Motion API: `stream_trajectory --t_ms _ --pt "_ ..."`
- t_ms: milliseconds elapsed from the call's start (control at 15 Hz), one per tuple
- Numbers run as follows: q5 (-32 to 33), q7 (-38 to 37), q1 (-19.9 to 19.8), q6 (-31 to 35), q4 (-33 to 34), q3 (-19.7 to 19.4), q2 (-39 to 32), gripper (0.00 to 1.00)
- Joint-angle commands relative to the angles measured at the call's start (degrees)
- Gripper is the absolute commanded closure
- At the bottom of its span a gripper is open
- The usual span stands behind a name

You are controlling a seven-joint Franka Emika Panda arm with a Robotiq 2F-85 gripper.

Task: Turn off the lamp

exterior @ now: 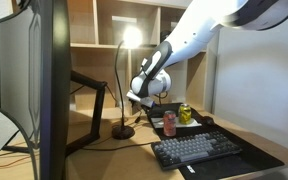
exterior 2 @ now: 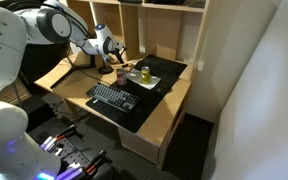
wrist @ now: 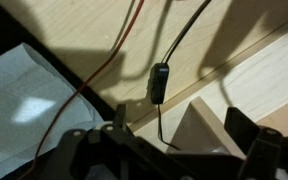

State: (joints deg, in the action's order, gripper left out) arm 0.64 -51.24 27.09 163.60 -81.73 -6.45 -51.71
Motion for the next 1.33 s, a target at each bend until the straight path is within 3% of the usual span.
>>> stream_trajectory --t_ms 0,400,800,1267 --pt "-1.86 6.46 -3.62 -3.14 4.42 4.86 -3.36 0.0" --pt "-3.86 5.83 -4.14 -5.1 16.0 4.21 -11.39 0.0" --pt "-3.76 4.32 -4.75 -12.93 29.72 4.65 -18.53 0.0" --pt "-3.95 4.64 -5.21 -20.75 36.34 5.38 -22.43 0.0"
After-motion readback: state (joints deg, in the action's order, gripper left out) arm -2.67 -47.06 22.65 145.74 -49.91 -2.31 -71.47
